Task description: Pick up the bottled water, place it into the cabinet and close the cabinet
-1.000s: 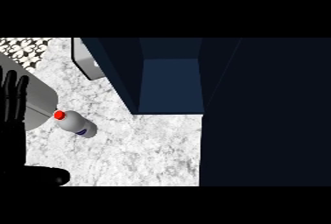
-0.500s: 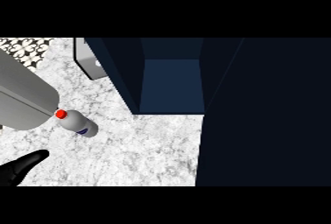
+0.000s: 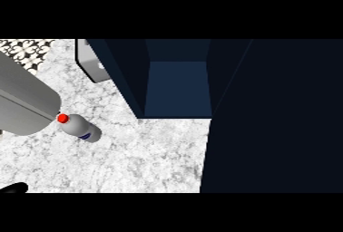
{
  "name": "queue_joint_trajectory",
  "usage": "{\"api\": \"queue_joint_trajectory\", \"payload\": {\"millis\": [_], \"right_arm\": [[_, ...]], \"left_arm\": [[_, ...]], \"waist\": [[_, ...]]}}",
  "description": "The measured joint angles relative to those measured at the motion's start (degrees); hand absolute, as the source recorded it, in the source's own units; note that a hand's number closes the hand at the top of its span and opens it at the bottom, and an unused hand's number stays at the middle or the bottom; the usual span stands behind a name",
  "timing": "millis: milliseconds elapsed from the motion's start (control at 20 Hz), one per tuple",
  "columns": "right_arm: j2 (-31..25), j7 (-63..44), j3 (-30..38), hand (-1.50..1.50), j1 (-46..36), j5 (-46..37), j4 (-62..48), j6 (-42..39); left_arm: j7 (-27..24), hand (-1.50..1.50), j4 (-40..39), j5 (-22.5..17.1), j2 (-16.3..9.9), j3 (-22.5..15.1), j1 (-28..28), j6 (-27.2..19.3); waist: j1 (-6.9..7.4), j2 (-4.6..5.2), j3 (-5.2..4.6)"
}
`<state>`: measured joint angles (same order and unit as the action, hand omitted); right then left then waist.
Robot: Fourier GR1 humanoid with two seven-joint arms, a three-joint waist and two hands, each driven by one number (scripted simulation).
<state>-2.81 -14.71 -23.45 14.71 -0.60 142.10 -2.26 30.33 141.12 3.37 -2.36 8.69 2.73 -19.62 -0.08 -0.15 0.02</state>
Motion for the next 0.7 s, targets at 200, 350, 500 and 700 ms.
{"api": "queue_joint_trajectory", "payload": {"millis": [200,350,500,700], "right_arm": [[0.4,-1.0,-2.2,-1.5,-0.5,-0.8,0.0,1.9],[0.1,-1.5,-3.9,-1.5,0.0,-1.1,0.3,2.9],[-0.4,0.0,-5.8,-1.5,1.4,-1.7,0.1,3.8],[-0.3,-1.6,-7.0,-1.5,-0.5,-2.3,0.2,5.8]], "left_arm": [[2.8,-1.5,0.7,-0.3,-0.8,0.2,0.6,-0.4],[4.8,-1.5,1.1,-0.4,-1.6,0.6,1.3,-0.6],[4.3,-1.5,0.9,-0.7,-1.9,0.8,2.1,-0.5],[4.7,-1.5,0.1,-1.1,-3.3,2.4,1.0,-0.2]], "waist": [[0.05,-0.01,-0.01],[0.05,-0.05,-0.01],[-0.04,-0.07,-0.03],[-0.04,-0.02,-0.04]]}}
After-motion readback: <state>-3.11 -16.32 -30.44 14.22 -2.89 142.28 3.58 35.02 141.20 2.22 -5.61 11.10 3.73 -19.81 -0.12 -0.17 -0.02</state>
